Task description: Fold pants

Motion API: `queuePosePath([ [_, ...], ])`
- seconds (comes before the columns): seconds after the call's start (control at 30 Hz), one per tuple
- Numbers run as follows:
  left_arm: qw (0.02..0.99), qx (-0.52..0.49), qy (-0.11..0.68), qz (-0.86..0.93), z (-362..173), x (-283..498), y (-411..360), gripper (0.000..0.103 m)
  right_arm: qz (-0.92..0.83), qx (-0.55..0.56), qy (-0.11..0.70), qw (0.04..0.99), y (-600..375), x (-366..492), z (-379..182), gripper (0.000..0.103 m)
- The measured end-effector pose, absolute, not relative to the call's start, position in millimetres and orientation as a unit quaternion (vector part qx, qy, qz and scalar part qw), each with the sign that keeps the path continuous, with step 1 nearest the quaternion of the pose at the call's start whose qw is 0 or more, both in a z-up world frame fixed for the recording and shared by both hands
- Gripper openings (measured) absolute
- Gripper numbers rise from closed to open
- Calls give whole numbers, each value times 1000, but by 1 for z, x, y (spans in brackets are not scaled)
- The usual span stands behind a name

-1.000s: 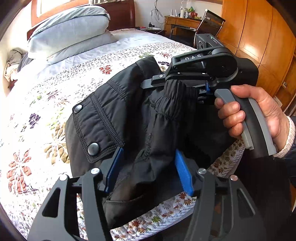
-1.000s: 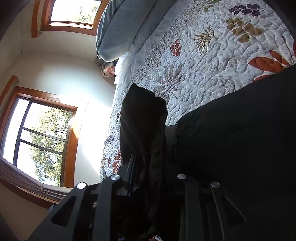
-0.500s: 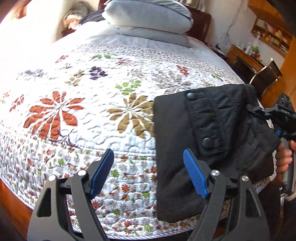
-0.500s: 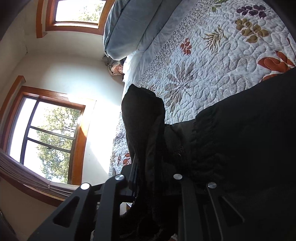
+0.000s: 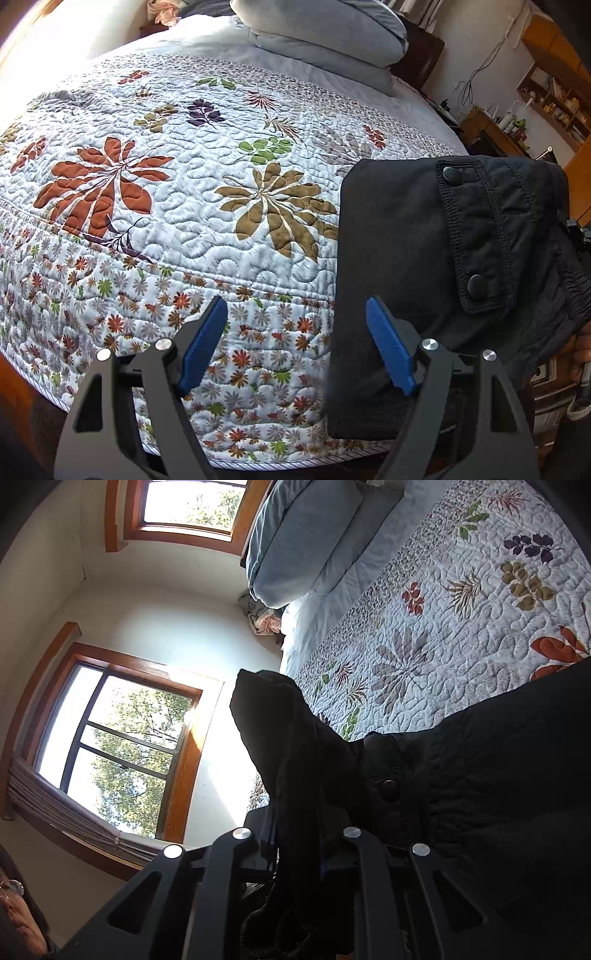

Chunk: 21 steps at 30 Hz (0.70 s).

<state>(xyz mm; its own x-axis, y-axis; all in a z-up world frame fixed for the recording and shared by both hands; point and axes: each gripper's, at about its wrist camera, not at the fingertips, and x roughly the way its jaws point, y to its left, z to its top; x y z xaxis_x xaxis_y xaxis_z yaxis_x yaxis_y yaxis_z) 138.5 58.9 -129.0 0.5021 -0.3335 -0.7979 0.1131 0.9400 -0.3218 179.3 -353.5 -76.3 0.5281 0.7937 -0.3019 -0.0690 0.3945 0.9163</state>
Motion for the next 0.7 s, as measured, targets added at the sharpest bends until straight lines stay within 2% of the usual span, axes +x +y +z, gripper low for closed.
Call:
queuePosePath([
  [0.33,854,-95,484,-167,-128,134,28,78,190,449,412,770,-430,145,-107,15],
  [0.6,851,-78,489,-178,-132,133,13,79,166,420,435,779,-440,137,-148,17],
  [0.63,851,-77,488,-178,-131,133,13,79,169,422,433,779,-438,138,-149,18],
  [0.7,851,-75,489,-176,-132,134,14,79,164,411,434,785,-436,139,-149,33],
])
